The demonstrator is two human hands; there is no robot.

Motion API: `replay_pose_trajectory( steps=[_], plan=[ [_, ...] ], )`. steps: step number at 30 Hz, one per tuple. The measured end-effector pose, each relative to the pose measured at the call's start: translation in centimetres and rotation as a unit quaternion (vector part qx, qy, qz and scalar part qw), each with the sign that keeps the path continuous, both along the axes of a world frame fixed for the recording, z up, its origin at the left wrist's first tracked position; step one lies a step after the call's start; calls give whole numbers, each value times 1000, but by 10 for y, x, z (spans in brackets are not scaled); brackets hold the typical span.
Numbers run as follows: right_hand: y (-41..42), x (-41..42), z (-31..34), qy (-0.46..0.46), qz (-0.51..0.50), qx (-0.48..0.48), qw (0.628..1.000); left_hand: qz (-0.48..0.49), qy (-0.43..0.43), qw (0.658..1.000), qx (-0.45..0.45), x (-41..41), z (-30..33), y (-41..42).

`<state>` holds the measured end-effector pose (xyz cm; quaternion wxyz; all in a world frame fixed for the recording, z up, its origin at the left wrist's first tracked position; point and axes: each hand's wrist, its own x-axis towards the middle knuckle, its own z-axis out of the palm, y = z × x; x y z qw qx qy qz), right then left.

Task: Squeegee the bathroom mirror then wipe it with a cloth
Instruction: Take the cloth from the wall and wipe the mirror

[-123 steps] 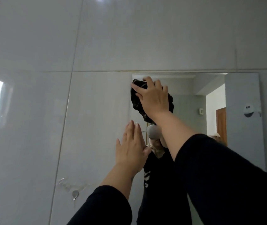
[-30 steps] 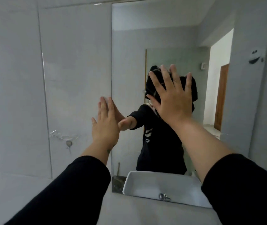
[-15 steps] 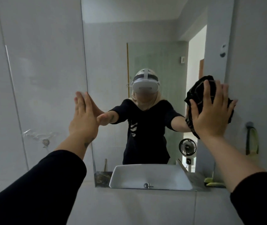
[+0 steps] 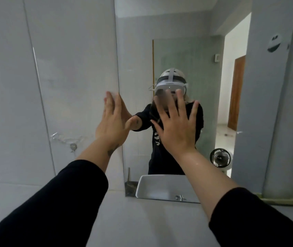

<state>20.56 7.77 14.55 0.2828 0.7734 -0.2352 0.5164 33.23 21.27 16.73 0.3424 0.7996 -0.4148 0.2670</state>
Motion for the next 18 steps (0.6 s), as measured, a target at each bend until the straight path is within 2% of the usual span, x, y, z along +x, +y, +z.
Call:
replay_pose_trajectory(
  steps=[4,9,13,18],
  plan=[
    [32,42,-3,52,22,-28,998,9,-37,999,0,13,-28,19],
    [46,62,-25,123,28,-56,990,16,13,999,34,22,-81,24],
    [37,50,-54,161,35,-81,983,32,0,997,72,17,-98,20],
    [14,13,-78,152,21,-77,985,54,-2,994,97,13,-100,19]
  ],
)
